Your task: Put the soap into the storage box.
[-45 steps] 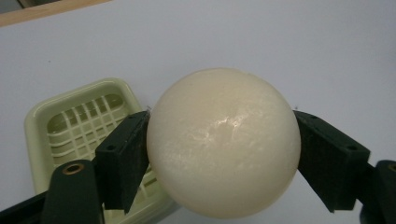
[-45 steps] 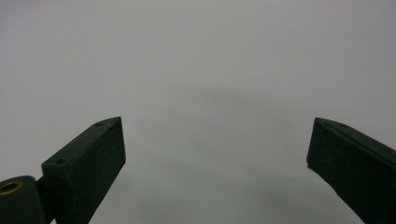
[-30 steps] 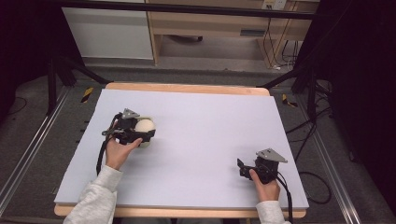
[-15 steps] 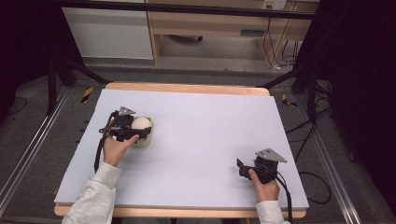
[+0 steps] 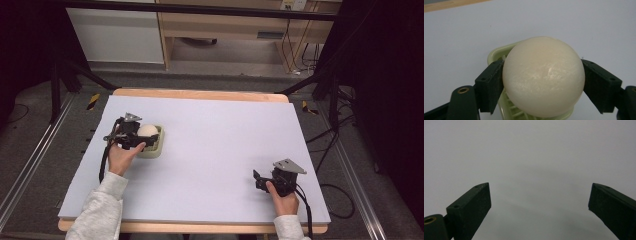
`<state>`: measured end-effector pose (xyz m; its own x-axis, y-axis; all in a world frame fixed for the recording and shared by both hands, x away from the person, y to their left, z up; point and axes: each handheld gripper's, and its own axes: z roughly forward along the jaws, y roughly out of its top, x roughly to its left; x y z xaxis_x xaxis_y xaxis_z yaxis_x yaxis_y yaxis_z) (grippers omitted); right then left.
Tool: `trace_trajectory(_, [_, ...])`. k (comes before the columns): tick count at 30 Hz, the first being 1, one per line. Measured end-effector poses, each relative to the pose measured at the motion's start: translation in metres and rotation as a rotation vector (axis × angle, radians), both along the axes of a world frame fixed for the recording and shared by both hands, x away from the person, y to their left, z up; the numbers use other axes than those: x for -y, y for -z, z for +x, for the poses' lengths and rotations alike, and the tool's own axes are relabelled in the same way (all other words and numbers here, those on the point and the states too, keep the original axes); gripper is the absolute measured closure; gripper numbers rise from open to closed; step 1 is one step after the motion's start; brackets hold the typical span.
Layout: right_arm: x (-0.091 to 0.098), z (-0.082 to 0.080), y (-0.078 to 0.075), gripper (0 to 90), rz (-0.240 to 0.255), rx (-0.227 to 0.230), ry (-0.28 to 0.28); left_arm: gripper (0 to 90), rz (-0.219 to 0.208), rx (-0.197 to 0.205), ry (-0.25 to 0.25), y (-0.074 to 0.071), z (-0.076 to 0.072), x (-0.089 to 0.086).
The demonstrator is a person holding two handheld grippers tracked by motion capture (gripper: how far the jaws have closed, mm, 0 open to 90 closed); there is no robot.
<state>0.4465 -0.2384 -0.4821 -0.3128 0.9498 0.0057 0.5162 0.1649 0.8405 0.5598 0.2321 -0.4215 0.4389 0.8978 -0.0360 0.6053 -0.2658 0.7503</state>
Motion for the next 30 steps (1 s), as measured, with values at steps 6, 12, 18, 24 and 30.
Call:
trace_trajectory(6, [-0.001, 0.001, 0.001, 4.8, -0.008, 0.005, -0.001, 22.8, 0.016, -0.015, -0.001, 0.005, 0.003, -0.001])
trace_trajectory(12, [-0.001, 0.001, 0.001, 4.8, -0.008, 0.004, -0.002, 22.8, 0.025, -0.027, -0.010, 0.010, 0.006, -0.003])
trace_trajectory(18, [-0.001, 0.001, 0.001, 4.9, -0.005, 0.000, -0.002, 22.8, 0.040, -0.039, -0.006, 0.014, 0.008, -0.002])
trace_trajectory(24, [-0.001, 0.001, 0.001, 4.8, -0.006, 0.005, 0.000, 22.8, 0.051, -0.052, -0.007, 0.017, 0.010, 0.000])
trace_trajectory(30, [-0.001, 0.001, 0.000, 4.8, -0.008, 0.007, 0.001, 22.8, 0.058, -0.062, -0.006, 0.022, 0.011, 0.001])
